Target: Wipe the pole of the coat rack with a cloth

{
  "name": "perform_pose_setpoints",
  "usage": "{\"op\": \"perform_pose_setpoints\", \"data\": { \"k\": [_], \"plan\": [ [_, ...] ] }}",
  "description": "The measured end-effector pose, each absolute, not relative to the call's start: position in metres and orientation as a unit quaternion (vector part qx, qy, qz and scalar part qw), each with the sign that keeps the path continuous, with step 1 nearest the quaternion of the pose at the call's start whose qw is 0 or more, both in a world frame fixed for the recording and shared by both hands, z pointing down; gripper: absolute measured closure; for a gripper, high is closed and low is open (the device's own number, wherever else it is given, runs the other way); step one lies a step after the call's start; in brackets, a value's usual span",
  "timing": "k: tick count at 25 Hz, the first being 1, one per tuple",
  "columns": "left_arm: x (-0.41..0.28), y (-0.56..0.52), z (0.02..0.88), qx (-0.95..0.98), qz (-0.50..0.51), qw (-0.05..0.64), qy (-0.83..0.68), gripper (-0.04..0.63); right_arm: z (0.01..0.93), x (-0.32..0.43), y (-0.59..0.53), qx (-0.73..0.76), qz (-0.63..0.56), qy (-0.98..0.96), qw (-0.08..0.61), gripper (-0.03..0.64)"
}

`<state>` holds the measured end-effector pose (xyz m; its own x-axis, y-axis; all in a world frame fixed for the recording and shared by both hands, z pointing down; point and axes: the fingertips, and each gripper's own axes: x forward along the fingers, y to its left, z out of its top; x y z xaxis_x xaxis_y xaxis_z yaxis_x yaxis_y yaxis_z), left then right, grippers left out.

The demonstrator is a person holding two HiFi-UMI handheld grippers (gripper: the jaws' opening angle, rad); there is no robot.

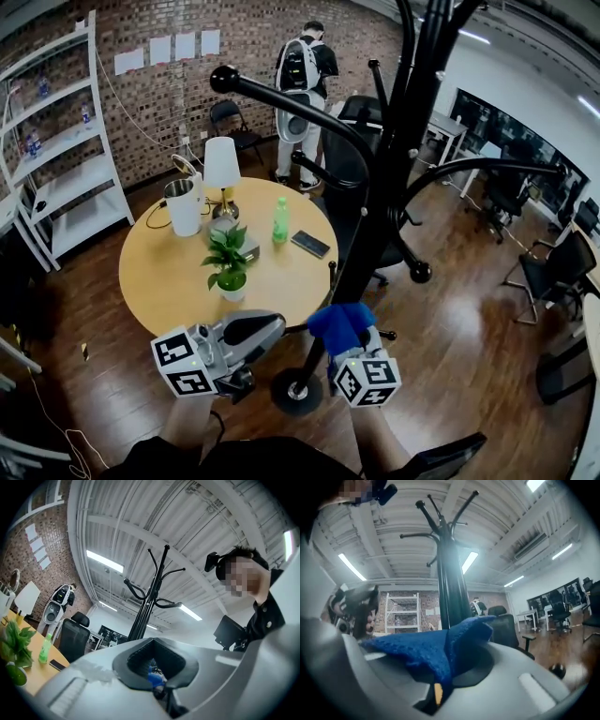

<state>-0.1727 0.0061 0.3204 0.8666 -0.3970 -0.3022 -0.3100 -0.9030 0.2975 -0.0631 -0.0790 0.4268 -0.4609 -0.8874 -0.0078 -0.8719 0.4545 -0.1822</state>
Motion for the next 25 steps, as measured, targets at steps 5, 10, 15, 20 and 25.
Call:
{"op": "perform_pose_setpoints", "data": {
  "k": [5,10,15,20,25],
  "plan": [
    [-0.164,0.008,0.324,0.959,-0.174,0.125,-0.183,0.594,0.510,-0.063,-0.081,-0.514,-0.137,0.847,0.000,0.590],
    [-0.162,0.009,0.327,0.959,-0.169,0.129,-0.185,0.594,0.529,-0.062,-0.081,-0.509,-0.156,0.847,0.003,0.590],
    [-0.164,0.010,0.328,0.959,-0.165,0.128,-0.191,0.594,0.511,-0.058,-0.081,-0.506,-0.178,0.843,0.041,0.589],
    [-0.170,0.011,0.326,0.958,-0.170,0.123,-0.197,0.594,0.414,-0.056,-0.081,-0.490,-0.113,0.858,0.106,0.589],
    [-0.180,0.014,0.321,0.957,-0.173,0.110,-0.205,0.594,0.290,-0.053,-0.076,-0.471,-0.009,0.862,0.186,0.589]
  ]
}}
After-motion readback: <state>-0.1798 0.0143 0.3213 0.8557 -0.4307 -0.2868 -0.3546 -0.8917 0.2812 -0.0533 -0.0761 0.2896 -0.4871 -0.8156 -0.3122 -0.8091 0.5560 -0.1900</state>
